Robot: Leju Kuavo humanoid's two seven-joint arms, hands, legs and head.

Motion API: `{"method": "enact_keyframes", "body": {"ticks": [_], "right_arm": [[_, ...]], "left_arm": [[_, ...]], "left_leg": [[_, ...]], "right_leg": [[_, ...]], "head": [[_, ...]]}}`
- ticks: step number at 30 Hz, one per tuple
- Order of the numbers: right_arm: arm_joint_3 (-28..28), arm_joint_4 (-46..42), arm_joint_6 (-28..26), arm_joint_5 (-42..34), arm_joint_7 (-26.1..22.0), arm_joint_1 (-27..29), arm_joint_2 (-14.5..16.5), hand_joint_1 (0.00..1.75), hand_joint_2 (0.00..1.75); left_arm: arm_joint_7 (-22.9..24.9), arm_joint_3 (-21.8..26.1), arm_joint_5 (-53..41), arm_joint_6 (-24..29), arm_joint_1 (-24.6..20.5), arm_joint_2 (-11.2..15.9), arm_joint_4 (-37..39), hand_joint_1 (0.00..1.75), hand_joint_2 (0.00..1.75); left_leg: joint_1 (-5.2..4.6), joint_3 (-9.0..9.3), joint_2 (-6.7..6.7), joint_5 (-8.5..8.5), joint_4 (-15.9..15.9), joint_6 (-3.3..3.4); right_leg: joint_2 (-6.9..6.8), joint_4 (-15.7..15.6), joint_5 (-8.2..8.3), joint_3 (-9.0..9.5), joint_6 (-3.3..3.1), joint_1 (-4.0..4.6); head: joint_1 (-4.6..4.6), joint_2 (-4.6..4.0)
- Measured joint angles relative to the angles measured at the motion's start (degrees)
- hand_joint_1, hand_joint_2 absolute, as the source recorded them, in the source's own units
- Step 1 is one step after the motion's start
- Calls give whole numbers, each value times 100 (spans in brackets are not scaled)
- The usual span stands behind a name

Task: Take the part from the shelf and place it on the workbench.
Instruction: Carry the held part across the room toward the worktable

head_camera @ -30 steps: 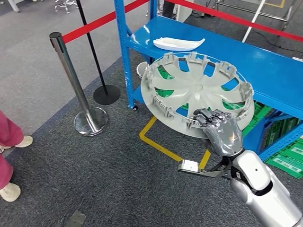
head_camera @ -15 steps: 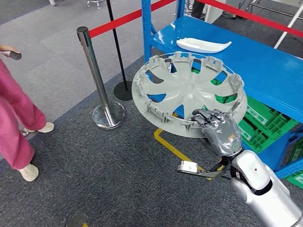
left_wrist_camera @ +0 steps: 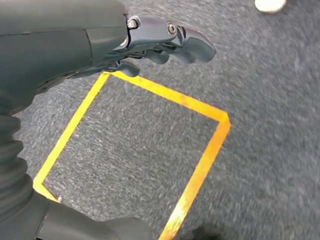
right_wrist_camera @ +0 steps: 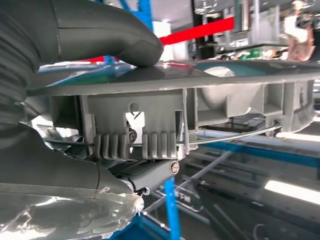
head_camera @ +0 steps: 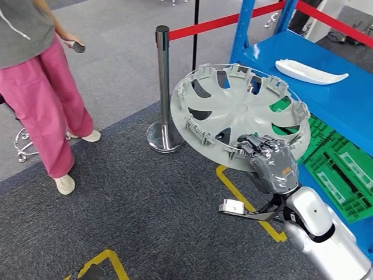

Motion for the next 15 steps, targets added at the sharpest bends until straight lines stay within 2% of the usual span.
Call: {"method": "enact_keyframes", "body": {"ticks": [1,2,3,4,5,7,8,9,11,12,13,15], "right_arm": [[-1,1,0,1,0,10,-5,175,175],[-1,1,0,1,0,19,-5,175,175],[-1,1,0,2,0,27,-5,175,175],[-1,1,0,2,0,33,-5,175,175],[-1,1,0,1,0,36,-5,175,175],[-4,1,-2,0,0,38,-8,175,175],[-8,0,-5,0,0,39,-13,175,175],[-13,-3,-8,1,0,39,-18,175,175],[-23,-13,-11,3,0,35,-26,175,175],[-25,-20,-11,3,0,31,-27,175,175],[-26,-26,-12,3,0,29,-27,175,175],[-28,-35,-13,3,0,30,-27,175,175]], "left_arm": [[0,-1,0,1,-7,1,0,0,175],[0,-1,0,2,-11,1,0,0,175],[0,-1,0,2,-10,1,0,0,175],[0,-2,0,1,-8,1,0,0,175],[0,-2,0,1,-8,0,0,0,175],[0,-3,1,2,-13,-1,0,0,175],[1,-3,2,3,-14,0,1,0,175],[1,-4,4,4,-9,1,1,0,175],[1,-11,6,7,12,-1,2,0,175],[0,-18,7,8,21,-3,2,0,175],[0,-25,7,9,21,-3,2,0,175],[0,-33,7,11,1,5,2,0,175]], "left_leg": [[-8,1,-75,-1,1,13],[-16,4,-157,-2,3,17],[-23,9,-243,-3,4,19],[-27,17,-326,-3,6,18],[-26,28,-416,-4,7,17],[-14,18,-570,2,16,-3],[4,-6,-646,13,18,-29],[28,-36,-711,29,14,-63],[74,-70,-849,63,-21,-144],[69,-88,-773,38,5,-173],[54,-149,-611,-45,128,-201],[31,-448,-161,-367,734,-245]], "right_leg": [[62,405,-142,-218,-11,12],[83,655,-179,-376,-24,24],[93,693,-105,-436,-43,34],[111,518,63,-391,-68,42],[180,120,315,-230,-95,46],[482,-638,634,119,-137,22],[602,-876,702,233,-146,18],[660,-939,686,269,-150,21],[539,-1005,710,307,-177,46],[458,-1062,729,349,-207,45],[362,-1123,747,395,-236,39],[161,-1191,755,464,-270,36]], "head": [[5,0],[6,0],[5,0],[5,0],[6,0],[-4,0],[-11,0],[-22,1],[-26,1],[-33,1],[-40,1],[-55,0]]}}
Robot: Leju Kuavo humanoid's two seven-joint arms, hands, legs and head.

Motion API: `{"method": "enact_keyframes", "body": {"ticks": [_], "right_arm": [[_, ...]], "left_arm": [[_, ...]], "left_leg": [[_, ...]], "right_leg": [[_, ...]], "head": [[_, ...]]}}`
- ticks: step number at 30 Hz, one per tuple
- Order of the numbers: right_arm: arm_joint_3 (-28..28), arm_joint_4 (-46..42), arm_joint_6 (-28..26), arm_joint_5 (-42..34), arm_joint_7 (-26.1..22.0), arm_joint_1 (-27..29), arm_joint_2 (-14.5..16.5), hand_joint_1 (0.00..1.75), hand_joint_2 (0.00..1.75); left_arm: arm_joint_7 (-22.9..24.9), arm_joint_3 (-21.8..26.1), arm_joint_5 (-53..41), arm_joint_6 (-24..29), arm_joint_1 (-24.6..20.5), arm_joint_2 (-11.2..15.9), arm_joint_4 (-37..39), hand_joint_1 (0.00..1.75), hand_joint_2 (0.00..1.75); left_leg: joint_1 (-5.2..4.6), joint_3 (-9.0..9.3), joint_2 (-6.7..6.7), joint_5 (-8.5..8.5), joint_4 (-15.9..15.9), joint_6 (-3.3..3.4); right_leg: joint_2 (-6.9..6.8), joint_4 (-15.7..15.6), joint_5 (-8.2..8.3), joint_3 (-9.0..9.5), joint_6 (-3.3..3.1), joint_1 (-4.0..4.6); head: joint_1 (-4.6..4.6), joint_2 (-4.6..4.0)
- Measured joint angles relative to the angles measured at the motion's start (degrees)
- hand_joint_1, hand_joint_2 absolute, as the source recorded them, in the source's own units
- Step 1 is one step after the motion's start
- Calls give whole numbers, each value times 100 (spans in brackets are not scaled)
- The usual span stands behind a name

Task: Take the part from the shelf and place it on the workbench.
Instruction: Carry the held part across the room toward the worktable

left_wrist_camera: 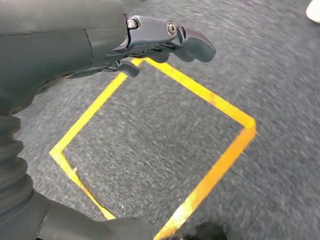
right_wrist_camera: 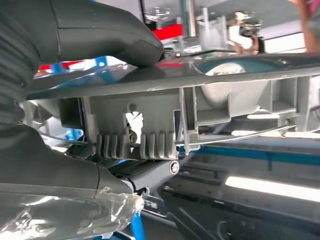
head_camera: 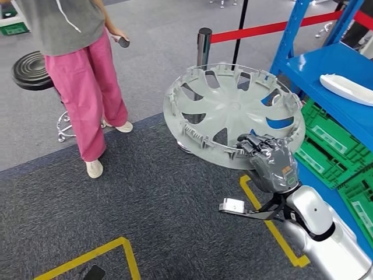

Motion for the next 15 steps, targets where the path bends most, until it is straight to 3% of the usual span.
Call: {"method": "enact_keyframes", "body": {"ticks": [2,3,4,6,7,9,11,13,15], "right_arm": [[-1,-1,0,1,0,0,0,175,175],[1,-1,0,0,0,1,0,175,175],[2,-1,0,-1,1,3,0,175,175],[0,-2,1,-3,13,6,-1,175,175],[-7,-3,1,-3,19,1,-6,175,175],[-17,-8,-2,-3,22,-15,-17,175,175],[-13,-11,-7,-1,18,-23,-22,175,175],[-4,-12,-7,0,15,-25,-22,175,175],[-3,-13,-8,-2,16,-19,-25,175,175]], "left_arm": [[0,-5,0,0,-13,1,0,0,175],[0,-8,0,0,-8,-1,0,0,175],[0,-11,0,0,-1,0,0,0,175],[0,-17,0,0,5,3,0,0,175],[0,-20,0,0,-1,1,0,0,175],[0,-25,-1,2,-14,-8,0,0,175],[0,-27,-1,4,-11,-5,0,0,175],[0,-28,0,5,3,0,0,0,175],[0,-26,0,7,-1,8,0,0,175]], "left_leg": [[36,-361,166,-248,679,-51],[61,-434,186,-239,800,-77],[89,-381,209,-121,685,-106],[140,2,387,243,-32,-184],[151,189,480,374,-381,-187],[127,341,552,422,-670,-102],[85,332,414,398,-653,44],[74,341,290,393,-651,138],[65,346,176,392,-652,202]], "right_leg": [[-191,-3,-16,17,1,-2],[-278,-2,-26,21,12,-8],[-362,1,-40,28,33,-18],[-512,34,-85,47,106,-40],[-572,79,-125,44,156,-38],[-667,140,-191,48,236,-28],[-741,127,-224,92,288,-55],[-556,261,-353,54,319,-99],[-224,858,-667,-240,301,-98]], "head": [[-1,0],[-2,0],[-3,0],[-3,0],[-2,0],[17,0],[37,0],[45,0],[71,0]]}}
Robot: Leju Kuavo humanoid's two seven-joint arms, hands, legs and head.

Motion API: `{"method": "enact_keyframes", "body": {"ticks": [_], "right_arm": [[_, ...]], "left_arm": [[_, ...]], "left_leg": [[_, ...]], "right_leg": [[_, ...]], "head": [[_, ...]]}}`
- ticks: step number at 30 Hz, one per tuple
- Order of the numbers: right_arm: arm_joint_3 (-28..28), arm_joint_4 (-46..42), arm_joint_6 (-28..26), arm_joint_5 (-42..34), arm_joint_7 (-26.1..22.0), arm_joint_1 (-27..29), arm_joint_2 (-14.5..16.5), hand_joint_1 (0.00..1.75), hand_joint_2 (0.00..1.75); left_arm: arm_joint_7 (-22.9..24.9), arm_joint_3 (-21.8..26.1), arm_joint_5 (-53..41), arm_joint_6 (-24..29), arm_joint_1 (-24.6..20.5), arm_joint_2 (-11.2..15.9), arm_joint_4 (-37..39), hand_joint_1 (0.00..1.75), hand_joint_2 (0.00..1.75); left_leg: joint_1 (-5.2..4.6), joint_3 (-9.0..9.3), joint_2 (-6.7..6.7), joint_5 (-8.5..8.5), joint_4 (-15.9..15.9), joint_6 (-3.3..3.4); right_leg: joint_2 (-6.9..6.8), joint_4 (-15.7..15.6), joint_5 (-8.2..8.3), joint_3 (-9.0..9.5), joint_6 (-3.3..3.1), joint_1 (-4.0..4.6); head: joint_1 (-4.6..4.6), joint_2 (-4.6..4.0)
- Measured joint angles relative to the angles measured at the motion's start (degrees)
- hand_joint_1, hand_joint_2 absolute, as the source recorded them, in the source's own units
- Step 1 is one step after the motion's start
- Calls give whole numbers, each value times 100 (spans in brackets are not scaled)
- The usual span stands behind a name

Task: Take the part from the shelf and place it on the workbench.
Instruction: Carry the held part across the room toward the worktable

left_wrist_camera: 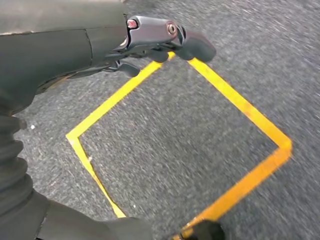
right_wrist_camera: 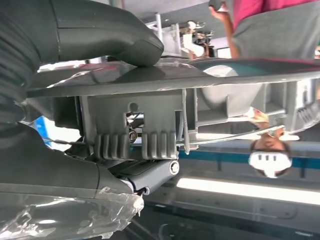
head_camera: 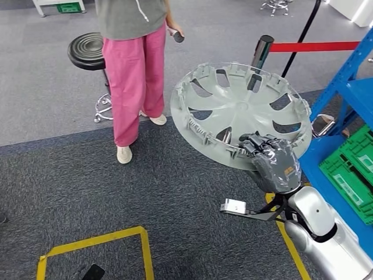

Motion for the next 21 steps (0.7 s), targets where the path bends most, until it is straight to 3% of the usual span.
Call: {"method": "enact_keyframes", "body": {"ticks": [2,3,4,6,8,10,12,13,14,16,17,18,19,20,21], "right_arm": [[2,3,-1,-1,1,10,-2,175,175],[4,4,-1,0,0,15,-2,175,175],[6,4,-1,0,-1,19,-2,175,175],[7,3,-1,0,-2,26,-2,175,175],[7,2,-2,0,-6,24,-2,175,175],[5,1,-4,1,-9,16,-3,175,175],[4,1,-5,3,-10,6,-3,175,175],[5,1,-4,5,-9,2,-3,175,175],[4,-1,-4,15,-2,4,-3,175,175],[-9,-5,-2,45,24,34,-14,175,175],[-21,-8,-2,63,38,61,-23,175,175],[-32,-9,-2,72,49,90,-32,175,175],[-39,-10,-3,79,56,118,-38,175,175],[-42,-10,-3,81,60,143,-39,175,175],[-43,-11,-4,83,62,165,-39,175,175]], "left_arm": [[0,2,0,1,-13,7,0,0,175],[0,2,0,0,-16,7,0,0,175],[0,1,0,0,-16,7,0,0,175],[0,0,0,0,-16,7,0,0,175],[0,1,-1,0,-19,9,0,0,175],[0,1,-1,0,-6,14,0,0,175],[0,-4,0,0,15,14,0,0,175],[0,-8,0,-1,21,10,0,0,175],[0,-14,0,-8,14,9,0,0,175],[4,-25,0,-38,-24,13,2,0,175],[8,-32,0,-56,-50,14,4,0,175],[11,-39,0,-69,-70,12,8,0,175],[15,-46,0,-75,-80,9,13,0,175],[16,-51,3,-78,-83,8,20,0,175],[16,-54,11,-78,-84,8,26,0,175]], "left_leg": [[-36,2,-131,-7,0,36],[-56,7,-206,-11,1,46],[-72,17,-285,-13,1,52],[-82,43,-440,-18,1,53],[-82,32,-574,-13,11,32],[-56,-17,-699,17,6,-29],[-28,-46,-781,43,-19,-101],[-34,-56,-720,31,-12,-121],[-50,-111,-541,-52,98,-138],[-77,-372,-139,-374,647,-167],[-82,-554,-13,-561,1029,-186],[-80,-696,10,-668,1328,-200],[-79,-761,15,-680,1474,-210],[-77,-720,28,-594,1416,-216],[-77,-574,68,-432,1163,-217]], "right_leg": [[128,782,-273,-433,-53,35],[142,977,-280,-572,-85,53],[155,946,-174,-605,-124,73],[261,282,265,-357,-196,106],[501,-390,541,-44,-215,101],[595,-571,557,51,-198,106],[482,-607,577,62,-218,116],[422,-634,592,78,-238,112],[345,-670,607,103,-262,109],[166,-707,617,137,-295,123],[65,-716,613,145,-307,131],[-27,-715,609,145,-313,135],[-113,-714,604,145,-315,136],[-190,-714,599,146,-312,136],[-263,-712,593,149,-305,135]], "head": [[22,0],[25,0],[25,0],[26,0],[18,1],[7,2],[0,2],[1,2],[-6,2],[-15,2],[-21,2],[-22,2],[-23,2],[-22,2],[-24,2]]}}
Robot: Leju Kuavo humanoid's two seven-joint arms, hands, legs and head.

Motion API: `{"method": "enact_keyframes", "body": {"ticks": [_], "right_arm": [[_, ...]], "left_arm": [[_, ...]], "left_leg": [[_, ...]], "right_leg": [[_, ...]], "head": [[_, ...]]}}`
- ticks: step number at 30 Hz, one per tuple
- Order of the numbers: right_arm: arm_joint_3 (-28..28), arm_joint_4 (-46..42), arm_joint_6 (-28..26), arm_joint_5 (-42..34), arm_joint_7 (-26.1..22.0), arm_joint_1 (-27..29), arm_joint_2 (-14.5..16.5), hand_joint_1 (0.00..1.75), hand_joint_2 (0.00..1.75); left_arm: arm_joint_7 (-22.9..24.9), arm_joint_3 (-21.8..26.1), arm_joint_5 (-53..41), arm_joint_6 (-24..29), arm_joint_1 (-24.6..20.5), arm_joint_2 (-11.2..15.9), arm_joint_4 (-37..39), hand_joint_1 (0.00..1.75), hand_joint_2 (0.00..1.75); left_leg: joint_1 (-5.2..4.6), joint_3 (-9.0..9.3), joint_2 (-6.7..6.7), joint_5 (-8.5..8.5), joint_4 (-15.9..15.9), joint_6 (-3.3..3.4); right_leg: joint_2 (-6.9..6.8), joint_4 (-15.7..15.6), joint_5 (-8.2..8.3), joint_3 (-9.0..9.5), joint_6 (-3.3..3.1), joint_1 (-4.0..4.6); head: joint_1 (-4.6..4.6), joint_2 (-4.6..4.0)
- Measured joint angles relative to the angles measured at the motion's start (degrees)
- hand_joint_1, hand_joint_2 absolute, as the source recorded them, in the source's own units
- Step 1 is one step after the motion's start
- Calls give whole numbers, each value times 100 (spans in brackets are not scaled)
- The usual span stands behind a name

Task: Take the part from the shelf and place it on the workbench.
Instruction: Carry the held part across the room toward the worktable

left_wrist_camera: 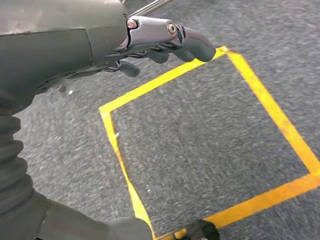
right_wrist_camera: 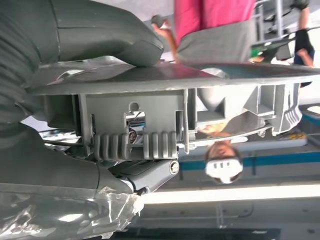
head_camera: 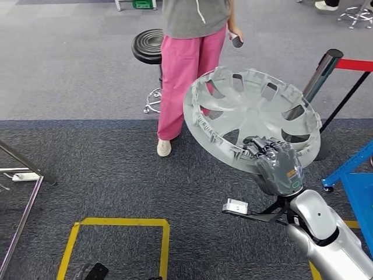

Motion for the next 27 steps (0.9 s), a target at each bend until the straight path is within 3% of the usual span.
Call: {"method": "enact_keyframes", "body": {"ticks": [2,4,6,7,9,11,13,14,16,18,20,22,24,26,27], "right_arm": [[-5,-9,-4,7,-2,33,-1,175,175],[-22,-25,-12,14,-2,43,-10,175,175],[-37,-33,-16,16,-2,44,-17,175,175],[-39,-35,-16,17,-3,43,-19,175,175],[-46,-50,-19,20,-4,53,-27,175,175],[-52,-62,-22,27,-4,80,-39,175,175],[-51,-63,-24,33,-4,108,-44,175,175],[-50,-63,-24,33,-5,117,-44,175,175],[-50,-64,-23,35,-6,124,-44,175,175],[-52,-66,-26,45,-5,125,-48,175,175],[-56,-69,-31,60,-4,130,-54,175,175],[-56,-73,-34,69,-5,130,-56,175,175],[-56,-79,-34,72,-3,134,-56,175,175],[-72,-87,-34,75,4,160,-59,175,175],[-81,-91,-34,78,7,172,-60,175,175]], "left_arm": [[1,-4,17,1,-13,1,9,0,175],[0,-8,25,2,-43,0,11,0,175],[-1,-12,27,2,-49,-1,15,0,175],[0,-14,29,2,-37,-1,16,0,175],[0,-19,40,2,-27,0,17,0,175],[-1,-23,60,2,-42,2,19,0,175],[-1,-27,75,2,-55,3,21,0,175],[-1,-31,77,2,-56,3,23,0,175],[0,-36,79,2,-55,0,26,0,175],[-1,-38,87,5,-61,2,28,0,175],[-5,-38,106,11,-62,8,34,0,175],[-9,-45,126,15,-45,7,46,0,175],[-10,-63,136,16,-33,3,56,0,175],[-10,-79,140,19,-54,4,61,0,175],[-10,-83,142,19,-67,5,64,0,175]], "left_leg": [[-25,416,233,301,-740,15],[-58,636,398,392,-1164,84],[-75,642,298,387,-1218,175],[-69,645,225,393,-1227,208],[-38,657,83,413,-1244,271],[-18,657,-65,425,-1247,307],[-19,656,-236,428,-1244,314],[-19,659,-325,430,-1242,313],[-11,664,-504,434,-1238,303],[-12,639,-672,446,-1220,265],[1,579,-825,484,-1219,192],[33,530,-928,520,-1234,117],[7,419,-647,377,-1040,68],[-26,117,-208,6,-388,41],[-25,-62,-108,-172,10,32]], "right_leg": [[-124,19,-26,9,39,18],[-232,37,-56,23,93,52],[-365,20,-79,64,146,60],[-338,31,-105,76,180,47],[-22,288,-286,-19,242,8],[336,1035,-650,-373,271,-15],[409,1695,-855,-726,276,-15],[416,1716,-785,-766,270,-16],[520,1120,-380,-534,250,-33],[855,366,-79,-191,246,-87],[1033,99,-41,-59,242,-111],[886,85,-25,-47,194,-94],[708,54,-1,-31,121,-85],[511,37,2,-25,66,-58],[411,37,-3,-25,52,-43]], "head": [[-3,0],[4,0],[11,0],[14,0],[28,0],[52,0],[59,0],[58,0],[58,0],[54,0],[50,0],[51,0],[26,0],[-6,0],[-12,0]]}}
